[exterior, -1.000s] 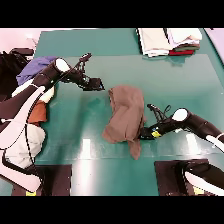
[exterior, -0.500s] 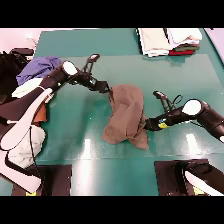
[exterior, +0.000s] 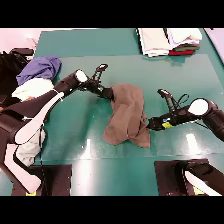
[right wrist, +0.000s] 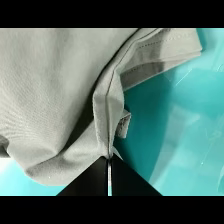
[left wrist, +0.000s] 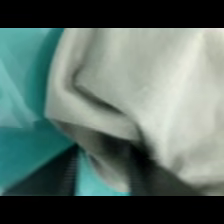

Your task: Fold the shirts.

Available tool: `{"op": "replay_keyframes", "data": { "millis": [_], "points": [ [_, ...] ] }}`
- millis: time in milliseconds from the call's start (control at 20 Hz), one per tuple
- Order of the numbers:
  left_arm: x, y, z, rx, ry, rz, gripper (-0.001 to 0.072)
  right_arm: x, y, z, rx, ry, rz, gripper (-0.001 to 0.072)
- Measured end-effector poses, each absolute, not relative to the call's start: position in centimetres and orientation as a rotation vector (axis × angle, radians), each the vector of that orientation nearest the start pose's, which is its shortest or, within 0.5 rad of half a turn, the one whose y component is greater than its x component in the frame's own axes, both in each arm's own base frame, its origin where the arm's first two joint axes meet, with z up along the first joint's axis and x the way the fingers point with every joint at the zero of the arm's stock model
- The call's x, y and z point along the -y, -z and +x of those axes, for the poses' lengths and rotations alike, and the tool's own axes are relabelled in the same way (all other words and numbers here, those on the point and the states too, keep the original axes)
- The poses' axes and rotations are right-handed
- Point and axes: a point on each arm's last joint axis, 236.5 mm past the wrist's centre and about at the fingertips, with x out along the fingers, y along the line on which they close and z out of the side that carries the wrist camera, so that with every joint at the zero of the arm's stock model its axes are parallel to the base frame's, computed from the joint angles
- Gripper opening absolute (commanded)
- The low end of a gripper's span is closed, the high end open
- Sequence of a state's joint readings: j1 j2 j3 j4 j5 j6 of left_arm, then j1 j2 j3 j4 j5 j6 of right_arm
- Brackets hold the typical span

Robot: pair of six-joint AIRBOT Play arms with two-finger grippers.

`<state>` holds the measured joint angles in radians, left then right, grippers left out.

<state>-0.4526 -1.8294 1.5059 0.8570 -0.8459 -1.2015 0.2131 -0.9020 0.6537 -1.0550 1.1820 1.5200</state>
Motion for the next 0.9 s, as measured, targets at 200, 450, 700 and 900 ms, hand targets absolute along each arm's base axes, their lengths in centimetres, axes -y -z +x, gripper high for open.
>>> {"op": "replay_keyframes", "data": {
  "millis": [200,450,700,900],
  "points": [
    [33.3,3.4,45.4,-1.095,0.789,-0.158,0.0023,-15.1,0.3,22.9,-1.401,-0.458,0.255,0.0013],
    [25.5,-10.3,50.0,-0.839,0.664,-0.065,0.0023,-12.2,-7.6,27.3,-1.228,-0.404,0.049,0.0013],
    [17.4,-30.3,45.2,-0.45,0.526,0.054,0.0024,-9.2,-21.0,30.8,-0.925,-0.312,-0.078,0.0012],
    [13.5,-42.3,35.4,-0.172,0.47,0.12,0.0023,-7.2,-30.7,30.4,-0.705,-0.245,-0.11,0.0012]
  ]
}}
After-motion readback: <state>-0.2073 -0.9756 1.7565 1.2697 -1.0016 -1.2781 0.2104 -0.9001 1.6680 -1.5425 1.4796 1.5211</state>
